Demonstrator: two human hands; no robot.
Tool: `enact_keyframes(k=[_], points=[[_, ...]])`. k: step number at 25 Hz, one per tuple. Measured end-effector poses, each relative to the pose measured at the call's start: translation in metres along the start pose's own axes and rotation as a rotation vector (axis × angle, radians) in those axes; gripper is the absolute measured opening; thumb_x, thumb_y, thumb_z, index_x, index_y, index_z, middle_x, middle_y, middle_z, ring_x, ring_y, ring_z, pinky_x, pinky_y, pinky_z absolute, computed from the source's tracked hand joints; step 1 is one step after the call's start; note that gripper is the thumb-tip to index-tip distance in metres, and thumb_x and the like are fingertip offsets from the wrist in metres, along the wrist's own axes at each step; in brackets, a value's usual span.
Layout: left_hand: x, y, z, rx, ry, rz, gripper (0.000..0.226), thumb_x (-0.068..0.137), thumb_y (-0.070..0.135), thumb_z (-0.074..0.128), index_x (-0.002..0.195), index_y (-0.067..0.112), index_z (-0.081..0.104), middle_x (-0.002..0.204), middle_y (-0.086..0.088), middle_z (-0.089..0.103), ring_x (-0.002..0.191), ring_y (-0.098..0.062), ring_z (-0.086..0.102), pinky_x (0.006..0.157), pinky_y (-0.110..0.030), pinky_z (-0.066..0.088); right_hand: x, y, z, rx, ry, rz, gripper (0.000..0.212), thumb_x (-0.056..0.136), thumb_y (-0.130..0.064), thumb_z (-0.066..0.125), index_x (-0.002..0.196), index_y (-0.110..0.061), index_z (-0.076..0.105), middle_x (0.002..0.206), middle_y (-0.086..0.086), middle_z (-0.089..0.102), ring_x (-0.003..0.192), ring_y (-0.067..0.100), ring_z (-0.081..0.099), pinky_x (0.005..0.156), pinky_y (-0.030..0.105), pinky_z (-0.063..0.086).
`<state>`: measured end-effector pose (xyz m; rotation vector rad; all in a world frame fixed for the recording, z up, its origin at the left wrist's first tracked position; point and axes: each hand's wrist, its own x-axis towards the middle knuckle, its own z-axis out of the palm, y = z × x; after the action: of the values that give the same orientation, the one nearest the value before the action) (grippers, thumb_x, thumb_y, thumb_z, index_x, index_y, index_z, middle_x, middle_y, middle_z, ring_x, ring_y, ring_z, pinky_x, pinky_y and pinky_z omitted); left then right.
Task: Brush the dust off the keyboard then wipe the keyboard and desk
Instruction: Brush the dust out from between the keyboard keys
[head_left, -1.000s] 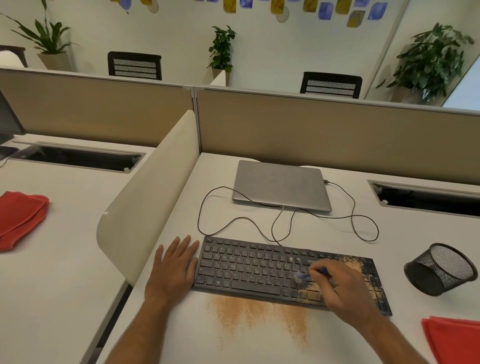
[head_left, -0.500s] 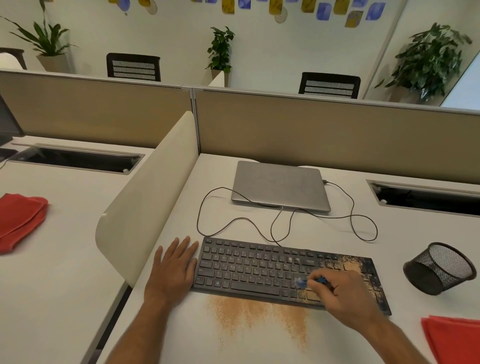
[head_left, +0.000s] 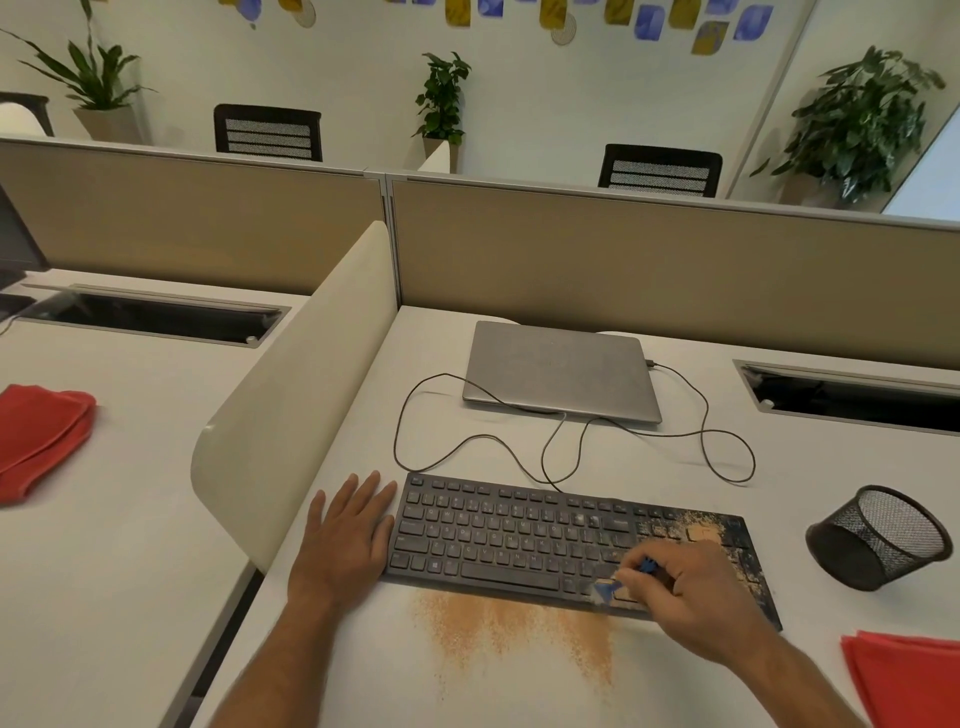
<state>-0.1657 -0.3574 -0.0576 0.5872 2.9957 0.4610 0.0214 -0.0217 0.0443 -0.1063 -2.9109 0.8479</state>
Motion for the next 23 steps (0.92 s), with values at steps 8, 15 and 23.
enact_keyframes(k=[8, 15, 23], points=[[0.000, 0.000, 0.000, -0.004, 0.003, 0.004, 0.074, 0.090, 0.057, -0.003, 0.157, 0.039, 0.023, 0.165, 0.018, 0.011, 0.152, -0.004, -0.003, 0.124, -0.039, -0.009, -0.008, -0.004, -0.001, 0.023, -0.037, -0.094, 0.012, 0.083, -0.018, 0.069, 0.078, -0.028, 0.071, 0.062, -0.020, 0.061, 0.049, 0.007, 0.050, 0.043, 0.012, 0.030], [0.000, 0.000, 0.000, -0.018, 0.006, 0.003, 0.074, 0.089, 0.057, -0.002, 0.157, 0.039, 0.024, 0.165, 0.018, 0.012, 0.152, -0.004, -0.003, 0.124, -0.038, -0.009, -0.013, 0.000, -0.001, -0.005, -0.023, -0.148, 0.008, 0.082, -0.030, 0.062, 0.076, -0.029, 0.067, 0.064, -0.020, 0.062, 0.056, 0.004, 0.055, 0.047, 0.016, 0.041], [-0.001, 0.000, 0.000, -0.003, 0.003, 0.002, 0.074, 0.089, 0.057, -0.003, 0.157, 0.039, 0.023, 0.165, 0.018, 0.011, 0.152, -0.004, -0.003, 0.124, -0.039, -0.009, -0.017, 0.007, 0.005, -0.075, 0.058, -0.120, 0.007, 0.078, -0.025, 0.065, 0.079, -0.030, 0.070, 0.067, -0.023, 0.063, 0.059, 0.000, 0.055, 0.049, 0.011, 0.043]])
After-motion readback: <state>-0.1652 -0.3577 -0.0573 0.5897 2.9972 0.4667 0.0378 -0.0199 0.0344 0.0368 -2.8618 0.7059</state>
